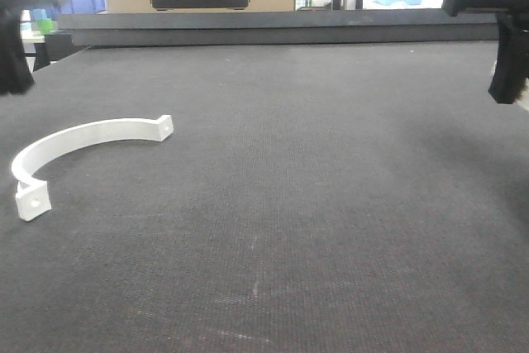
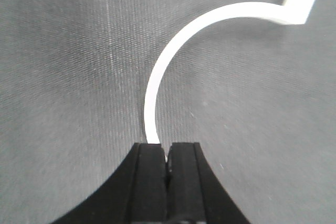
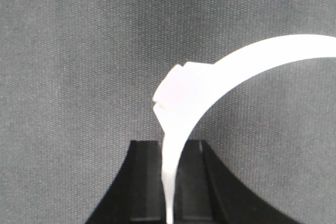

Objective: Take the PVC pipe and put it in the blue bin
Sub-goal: 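Lower the left gripper onto the other white pipe clamp and grasp it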

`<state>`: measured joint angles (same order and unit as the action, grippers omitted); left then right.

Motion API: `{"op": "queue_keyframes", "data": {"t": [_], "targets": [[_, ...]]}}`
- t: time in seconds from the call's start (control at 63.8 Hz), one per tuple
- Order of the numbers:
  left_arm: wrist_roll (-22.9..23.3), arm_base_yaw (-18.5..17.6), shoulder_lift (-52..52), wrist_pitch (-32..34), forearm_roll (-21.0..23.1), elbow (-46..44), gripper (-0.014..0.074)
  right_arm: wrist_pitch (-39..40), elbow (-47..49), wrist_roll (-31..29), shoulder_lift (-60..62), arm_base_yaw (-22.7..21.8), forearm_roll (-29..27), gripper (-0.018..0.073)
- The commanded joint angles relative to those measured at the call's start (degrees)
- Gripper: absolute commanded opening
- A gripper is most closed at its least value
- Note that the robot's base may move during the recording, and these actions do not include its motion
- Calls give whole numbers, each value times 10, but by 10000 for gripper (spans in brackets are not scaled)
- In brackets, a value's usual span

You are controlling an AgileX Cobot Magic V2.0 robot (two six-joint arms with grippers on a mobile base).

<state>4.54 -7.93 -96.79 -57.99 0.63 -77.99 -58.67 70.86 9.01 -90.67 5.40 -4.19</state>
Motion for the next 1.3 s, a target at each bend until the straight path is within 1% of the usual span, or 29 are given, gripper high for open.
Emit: {"op": "queue_keyframes", "data": {"t": [0.0, 0.141, 0.188, 0.219, 0.454, 0.564, 0.736, 0.924, 1.034, 1.284], "targets": [[6, -3, -15, 7, 0, -6, -27, -1, 4, -1, 5, -1, 6, -169], [6, -3, -38, 6, 0, -6, 215, -1, 4, -1, 5, -1, 9, -169], [6, -3, -46, 8, 0, -6, 258, 0, 4, -1, 5, -1, 9, -169], [6, -3, -53, 10, 0, -6, 270, 0, 4, -1, 5, -1, 9, -169], [6, -3, -96, 29, -6, -6, 234, -4, 4, -9, 5, -1, 9, -169], [6, -3, -108, 34, -12, -6, 232, -4, 4, -9, 5, -1, 9, -169], [6, -3, -110, 37, -13, -6, 230, -3, 4, -9, 5, -1, 9, -169], [6, -3, -111, 37, -13, -6, 181, 0, 4, -9, 5, -1, 9, -169], [6, -3, -113, 37, -13, -6, 168, 0, 4, -9, 5, -1, 9, -169], [6, -3, -117, 38, -13, -6, 168, 2, 4, -9, 5, -1, 9, -169]]}}
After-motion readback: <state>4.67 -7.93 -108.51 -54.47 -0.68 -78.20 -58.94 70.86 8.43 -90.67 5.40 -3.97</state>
